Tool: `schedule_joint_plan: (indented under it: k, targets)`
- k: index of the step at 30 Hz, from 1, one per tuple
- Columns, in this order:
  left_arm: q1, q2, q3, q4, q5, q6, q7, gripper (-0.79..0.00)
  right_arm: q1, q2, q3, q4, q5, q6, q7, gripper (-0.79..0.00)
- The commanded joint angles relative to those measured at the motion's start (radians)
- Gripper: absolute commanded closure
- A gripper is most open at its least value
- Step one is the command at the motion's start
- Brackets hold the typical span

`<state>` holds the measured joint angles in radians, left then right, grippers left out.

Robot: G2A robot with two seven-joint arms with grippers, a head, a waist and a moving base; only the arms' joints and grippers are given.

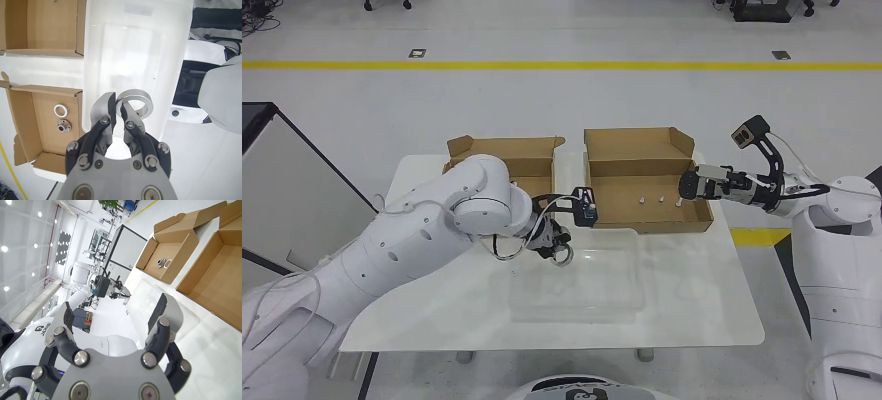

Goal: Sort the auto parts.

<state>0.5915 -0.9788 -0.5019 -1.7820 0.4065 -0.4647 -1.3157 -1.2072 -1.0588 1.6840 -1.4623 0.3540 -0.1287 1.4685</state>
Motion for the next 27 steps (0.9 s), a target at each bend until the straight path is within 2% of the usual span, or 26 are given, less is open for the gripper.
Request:
schedule_joint_plan:
  k: [1,6,10,19,24,27]
  targets:
    - [0.012,0.001,-0.032,0.009,-0.010,0.032,0.093,0.000,0.000,0.000,0.000,0.000,0.000,0.000,0.000,-0.785]
    - [0.057,0.023,-0.147,0.027,-0.088,0.038,0.258,0.000,0.000,0.000,0.000,0.000,0.000,0.000,0.000,-0.785]
    - [0.111,0.045,-0.243,0.023,-0.185,-0.005,0.357,0.000,0.000,0.000,0.000,0.000,0.000,0.000,0.000,-0.785]
    - [0.225,0.077,-0.421,0.027,-0.445,-0.238,0.535,0.000,0.000,0.000,0.000,0.000,0.000,0.000,0.000,-0.785]
    - [0.251,0.083,-0.471,0.030,-0.603,-0.366,0.569,0.000,0.000,0.000,0.000,0.000,0.000,0.000,0.000,-0.785]
    - [0.253,0.086,-0.482,0.033,-0.705,-0.448,0.544,0.000,0.000,0.000,0.000,0.000,0.000,0.000,0.000,-0.785]
